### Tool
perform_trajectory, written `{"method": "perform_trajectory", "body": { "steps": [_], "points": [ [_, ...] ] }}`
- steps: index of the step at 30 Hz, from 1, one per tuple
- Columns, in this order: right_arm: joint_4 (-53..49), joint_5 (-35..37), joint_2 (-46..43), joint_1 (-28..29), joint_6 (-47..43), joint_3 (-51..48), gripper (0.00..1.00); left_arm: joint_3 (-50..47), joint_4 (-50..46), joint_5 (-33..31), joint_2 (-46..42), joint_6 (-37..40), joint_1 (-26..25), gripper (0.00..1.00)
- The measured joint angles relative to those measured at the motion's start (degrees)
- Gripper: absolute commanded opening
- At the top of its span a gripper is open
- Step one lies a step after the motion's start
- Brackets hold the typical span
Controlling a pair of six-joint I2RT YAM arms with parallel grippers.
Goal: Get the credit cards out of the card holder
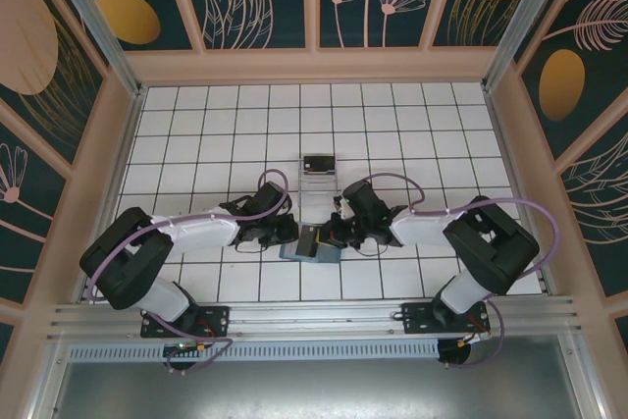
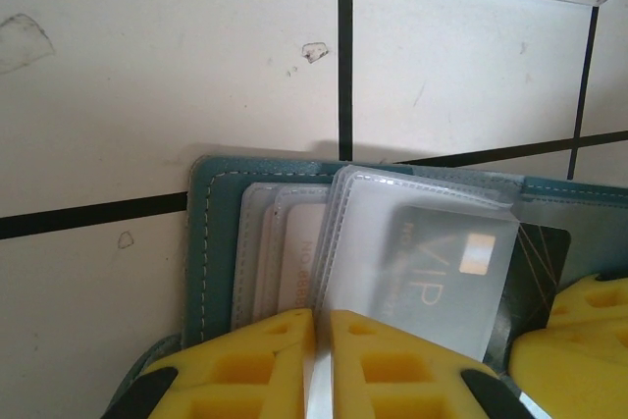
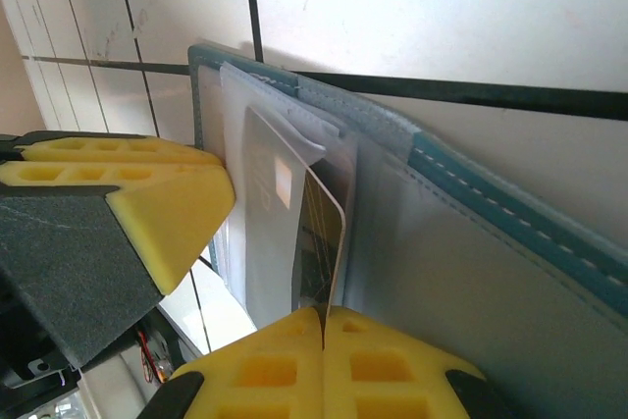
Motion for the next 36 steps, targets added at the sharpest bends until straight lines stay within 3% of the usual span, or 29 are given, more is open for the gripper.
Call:
{"method": "perform_trajectory", "body": {
  "steps": [13, 21, 27, 36],
  "points": [
    [-12.02, 3.02, -8.66, -1.05, -4.2, 0.68, 0.01, 0.24, -0.46, -0.02, -0.02, 0.35, 0.0, 0.13],
    [-24.09, 9.6, -12.72, -2.78, -13.03, 8.44, 0.0, 0.26, -4.74, -2.67, -2.47, 0.42, -0.11, 0.12],
    [-32.68, 16.55, -11.19, -2.82, -27.65, 19.43, 0.0, 0.24, -6.58, -3.87, -3.34, 0.39, -0.11, 0.12],
    [-42.49, 26.47, -2.62, 0.28, -62.86, 34.69, 0.0, -0.39, -6.58, -3.96, -3.98, 0.44, -0.11, 0.13]
  ]
}}
